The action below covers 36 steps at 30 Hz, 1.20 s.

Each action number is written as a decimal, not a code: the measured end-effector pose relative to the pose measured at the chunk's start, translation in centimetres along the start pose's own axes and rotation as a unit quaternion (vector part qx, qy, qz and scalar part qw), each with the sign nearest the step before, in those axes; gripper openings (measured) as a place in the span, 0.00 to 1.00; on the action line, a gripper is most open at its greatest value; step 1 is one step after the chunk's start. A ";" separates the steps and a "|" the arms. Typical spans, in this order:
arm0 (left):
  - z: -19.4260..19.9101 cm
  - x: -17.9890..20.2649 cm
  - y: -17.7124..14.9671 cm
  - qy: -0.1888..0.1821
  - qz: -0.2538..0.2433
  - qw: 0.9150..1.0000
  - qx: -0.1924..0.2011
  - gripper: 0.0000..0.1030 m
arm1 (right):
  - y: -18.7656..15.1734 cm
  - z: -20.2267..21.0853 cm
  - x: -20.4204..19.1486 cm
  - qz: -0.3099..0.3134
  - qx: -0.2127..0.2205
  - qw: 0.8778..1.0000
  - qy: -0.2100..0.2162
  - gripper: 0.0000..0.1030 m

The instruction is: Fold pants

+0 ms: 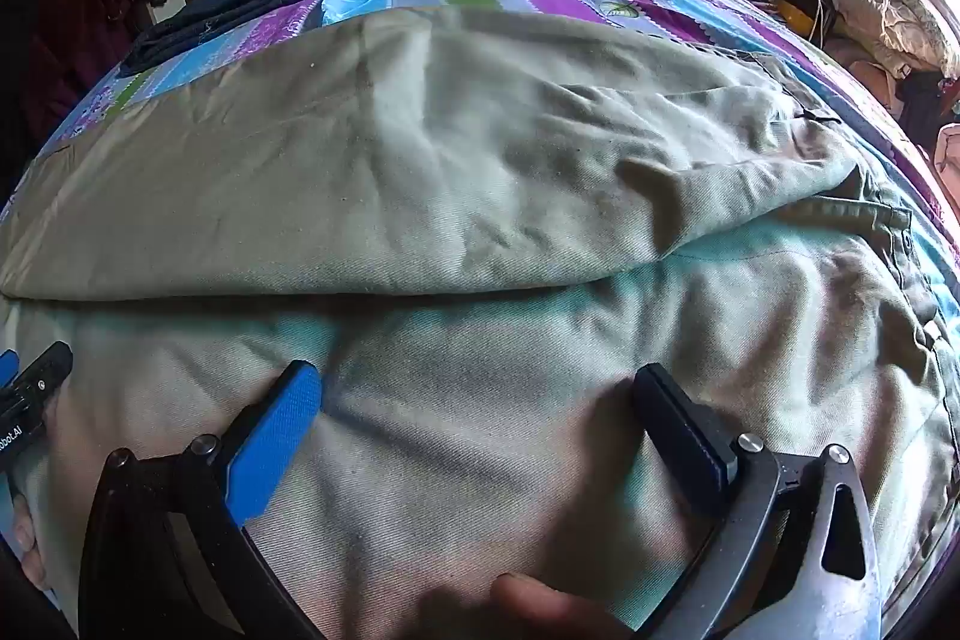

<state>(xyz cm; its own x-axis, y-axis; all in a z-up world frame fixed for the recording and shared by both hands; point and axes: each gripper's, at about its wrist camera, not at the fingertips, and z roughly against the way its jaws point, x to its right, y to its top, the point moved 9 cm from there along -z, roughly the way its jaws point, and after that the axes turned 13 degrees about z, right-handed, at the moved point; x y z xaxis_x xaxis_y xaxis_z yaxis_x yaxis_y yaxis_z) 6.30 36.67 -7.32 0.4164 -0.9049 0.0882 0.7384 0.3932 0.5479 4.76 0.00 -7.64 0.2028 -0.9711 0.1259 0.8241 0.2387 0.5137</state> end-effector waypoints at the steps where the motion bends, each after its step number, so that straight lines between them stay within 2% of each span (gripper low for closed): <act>1: 0.0 0.0 0.0 -0.005 0.003 1.000 -0.001 1.00 | 0.0 0.0 0.0 0.001 -0.001 1.000 -0.001 1.00; 36: 0.0 -0.1 0.0 -0.001 0.000 1.000 0.001 1.00 | 0.0 0.0 0.0 -0.001 0.001 1.000 0.001 1.00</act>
<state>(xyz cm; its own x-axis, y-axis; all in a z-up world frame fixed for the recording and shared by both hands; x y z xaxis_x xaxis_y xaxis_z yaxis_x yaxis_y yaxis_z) 6.30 36.76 -7.34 0.4162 -0.9048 0.0897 0.7368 0.3935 0.5498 4.78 0.03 -7.63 0.2027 -0.9715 0.1228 0.8230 0.2370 0.5162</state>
